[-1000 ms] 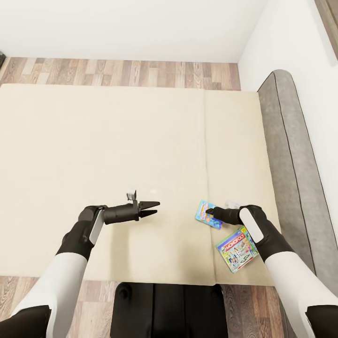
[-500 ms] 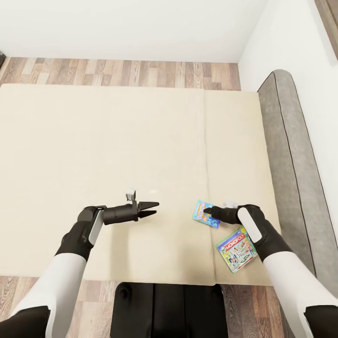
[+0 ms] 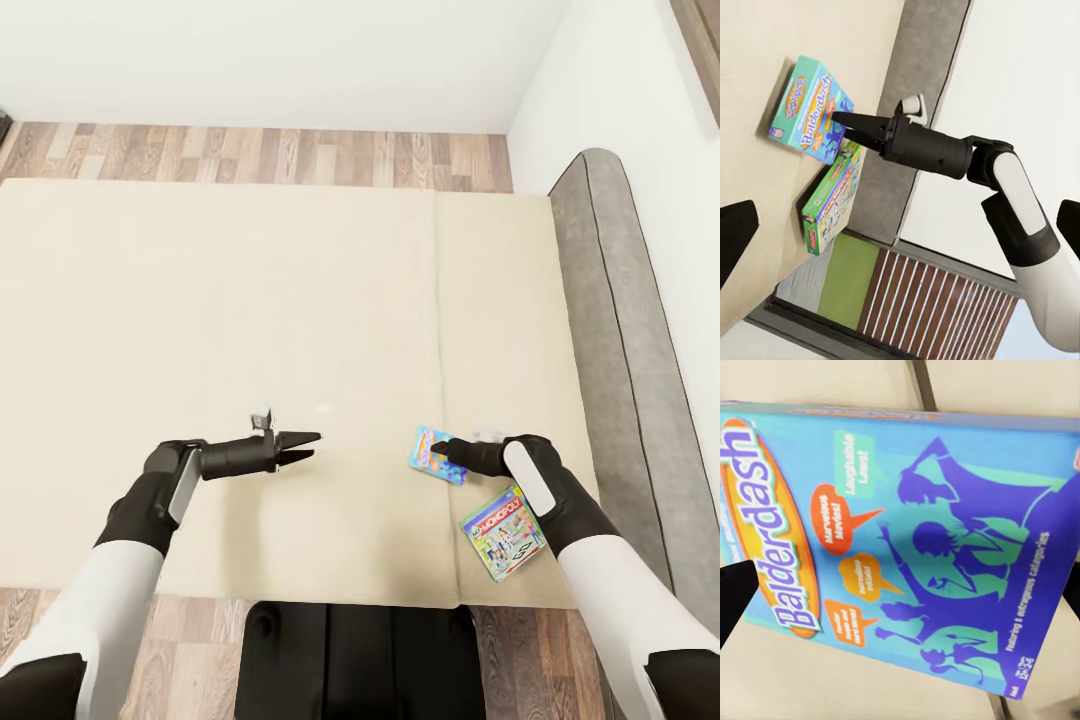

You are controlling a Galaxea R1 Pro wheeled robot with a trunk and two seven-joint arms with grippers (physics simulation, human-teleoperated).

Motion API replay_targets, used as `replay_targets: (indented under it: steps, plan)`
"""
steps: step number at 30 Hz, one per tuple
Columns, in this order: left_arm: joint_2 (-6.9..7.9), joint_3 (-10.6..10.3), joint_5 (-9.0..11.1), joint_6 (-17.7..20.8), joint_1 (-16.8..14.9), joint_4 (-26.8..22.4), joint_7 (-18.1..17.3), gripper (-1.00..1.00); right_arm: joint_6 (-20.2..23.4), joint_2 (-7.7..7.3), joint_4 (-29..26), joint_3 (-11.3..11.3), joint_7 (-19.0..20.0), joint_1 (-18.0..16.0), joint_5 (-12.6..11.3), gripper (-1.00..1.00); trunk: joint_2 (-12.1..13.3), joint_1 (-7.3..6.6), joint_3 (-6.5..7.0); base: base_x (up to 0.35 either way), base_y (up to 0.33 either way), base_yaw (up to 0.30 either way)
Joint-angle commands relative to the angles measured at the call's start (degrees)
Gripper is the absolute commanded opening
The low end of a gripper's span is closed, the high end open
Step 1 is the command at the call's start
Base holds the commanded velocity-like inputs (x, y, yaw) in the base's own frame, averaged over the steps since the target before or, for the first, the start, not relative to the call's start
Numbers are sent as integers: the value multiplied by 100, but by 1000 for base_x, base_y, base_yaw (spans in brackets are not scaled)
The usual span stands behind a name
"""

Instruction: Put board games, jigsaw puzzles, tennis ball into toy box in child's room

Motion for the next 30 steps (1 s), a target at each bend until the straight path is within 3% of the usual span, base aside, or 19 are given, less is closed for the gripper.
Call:
replay_targets:
  steps: [1,3,7,23,30]
  plan:
    - [75,1,12,41,-1,-6,-17,100,15,-5,-6,19,-32,-2,-35,100,-9,3,-6,0,0,0]
    - [214,4,20,43,0,-12,-179,100,10,1,-6,21,-32,-2,-41,100,-9,3,-6,0,0,0]
    - [324,-1,8,39,7,-15,-673,100,8,34,-6,19,-32,-2,-45,100,-9,3,-6,0,0,0]
    - [360,-9,2,41,19,-57,-916,100,5,67,-14,27,-29,79,-50,100,-9,3,-6,0,0,0]
    - [357,-164,7,78,179,-562,-1142,100,7,69,-15,26,-24,84,-52,100,-9,3,-6,0,0,0]
